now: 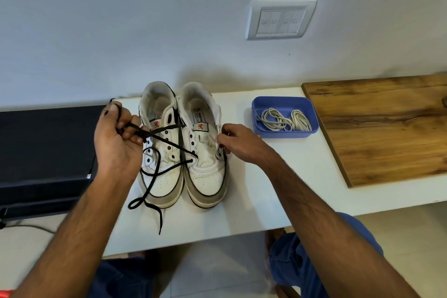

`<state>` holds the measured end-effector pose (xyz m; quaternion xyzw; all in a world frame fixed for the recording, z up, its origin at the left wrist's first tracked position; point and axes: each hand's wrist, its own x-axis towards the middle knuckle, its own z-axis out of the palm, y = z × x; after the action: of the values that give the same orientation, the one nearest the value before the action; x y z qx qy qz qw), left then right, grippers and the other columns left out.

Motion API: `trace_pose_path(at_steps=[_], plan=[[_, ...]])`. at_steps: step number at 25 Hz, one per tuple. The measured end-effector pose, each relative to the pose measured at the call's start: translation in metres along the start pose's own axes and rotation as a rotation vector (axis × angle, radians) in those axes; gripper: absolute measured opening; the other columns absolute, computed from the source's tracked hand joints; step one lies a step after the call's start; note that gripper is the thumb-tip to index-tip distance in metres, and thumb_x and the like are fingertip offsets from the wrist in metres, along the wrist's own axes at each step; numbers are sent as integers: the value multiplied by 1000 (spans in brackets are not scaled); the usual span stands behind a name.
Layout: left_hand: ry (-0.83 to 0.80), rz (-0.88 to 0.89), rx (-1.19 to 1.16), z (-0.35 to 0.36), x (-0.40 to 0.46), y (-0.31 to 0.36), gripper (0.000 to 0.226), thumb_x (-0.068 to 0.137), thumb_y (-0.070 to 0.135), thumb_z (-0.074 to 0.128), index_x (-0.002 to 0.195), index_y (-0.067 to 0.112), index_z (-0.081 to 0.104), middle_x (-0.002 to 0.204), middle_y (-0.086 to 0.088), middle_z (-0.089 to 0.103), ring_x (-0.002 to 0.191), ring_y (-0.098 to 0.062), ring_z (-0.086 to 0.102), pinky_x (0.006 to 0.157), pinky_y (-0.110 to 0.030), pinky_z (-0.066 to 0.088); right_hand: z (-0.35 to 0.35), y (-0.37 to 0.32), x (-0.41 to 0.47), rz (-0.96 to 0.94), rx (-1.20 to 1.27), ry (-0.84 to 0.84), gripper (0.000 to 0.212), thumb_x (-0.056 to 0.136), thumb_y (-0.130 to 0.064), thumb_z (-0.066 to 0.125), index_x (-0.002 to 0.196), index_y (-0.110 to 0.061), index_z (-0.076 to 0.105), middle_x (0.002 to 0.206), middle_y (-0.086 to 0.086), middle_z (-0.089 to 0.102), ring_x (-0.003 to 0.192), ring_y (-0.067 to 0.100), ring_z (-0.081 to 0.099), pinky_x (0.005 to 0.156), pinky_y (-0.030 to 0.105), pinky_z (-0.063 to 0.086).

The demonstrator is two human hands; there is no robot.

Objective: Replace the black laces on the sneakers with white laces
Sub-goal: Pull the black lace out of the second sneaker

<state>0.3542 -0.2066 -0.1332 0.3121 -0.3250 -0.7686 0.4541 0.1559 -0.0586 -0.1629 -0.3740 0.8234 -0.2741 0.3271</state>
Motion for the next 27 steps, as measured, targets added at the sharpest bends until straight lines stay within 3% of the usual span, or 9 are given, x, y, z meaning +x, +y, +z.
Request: trace_pose_path(at_steps=[3,6,9,11,14,16,20,24,27], plan=[[-193,81,167,8,-13,4,17,102,13,46,90,18,57,73,4,52,60,-11,44,60,-26,45,1,1,0,10,-28,-13,27,95,-47,52,91,-22,63,84,-3,72,94,20,65,102,49,37],[-688,120,475,30,-41,-1,13,94,13,58,101,12,69,100,-9,71,87,-26,67,83,-38,54,-1,1,1,0,-52,-37,30,93,-53,52,90,-25,60,85,-5,71,94,21,65,100,49,41],[-1126,146,914,42,-57,-2,33,95,22,66,127,14,66,132,-3,65,127,-26,59,104,-39,47,-1,3,3,-66,-115,-66,18,94,-45,53,93,-28,56,96,-4,67,100,27,64,99,53,42],[-1110,334,1070,38,-58,-3,37,98,28,64,134,18,62,137,6,61,130,-20,56,104,-29,44,-2,2,1,-53,-81,-61,23,89,-52,50,93,-31,59,95,-7,69,98,23,65,100,57,43],[-754,506,1030,22,-44,-1,23,100,27,56,118,18,68,117,5,64,105,-16,63,86,-28,48,-1,1,1,-12,-73,-70,43,89,-65,49,100,-26,62,89,-8,69,96,20,65,103,55,43],[-659,660,1343,8,-27,-3,20,100,36,55,103,22,68,100,8,60,93,-10,57,79,-36,47,-1,2,1,-13,-85,-70,43,92,-66,50,99,-25,61,89,-8,68,95,21,65,102,54,44],[-794,810,2077,-13,-16,-25,47,93,62,39,87,24,66,97,3,52,88,-22,49,74,-39,39,3,2,2,-23,-63,-76,44,91,-69,49,98,-27,59,93,-7,69,94,21,66,98,54,48],[-865,778,1992,-19,-8,-36,48,91,61,35,87,26,67,97,8,50,88,-19,46,74,-40,36,3,2,2,-26,-35,-94,47,89,-69,46,106,-28,59,98,-6,69,96,22,65,99,56,47],[-850,390,1636,-21,-5,-24,50,90,72,41,85,28,63,96,13,57,93,-12,51,84,-49,42,4,1,1,-23,-34,-116,47,89,-68,43,111,-28,57,101,-7,67,99,21,63,101,55,46]])
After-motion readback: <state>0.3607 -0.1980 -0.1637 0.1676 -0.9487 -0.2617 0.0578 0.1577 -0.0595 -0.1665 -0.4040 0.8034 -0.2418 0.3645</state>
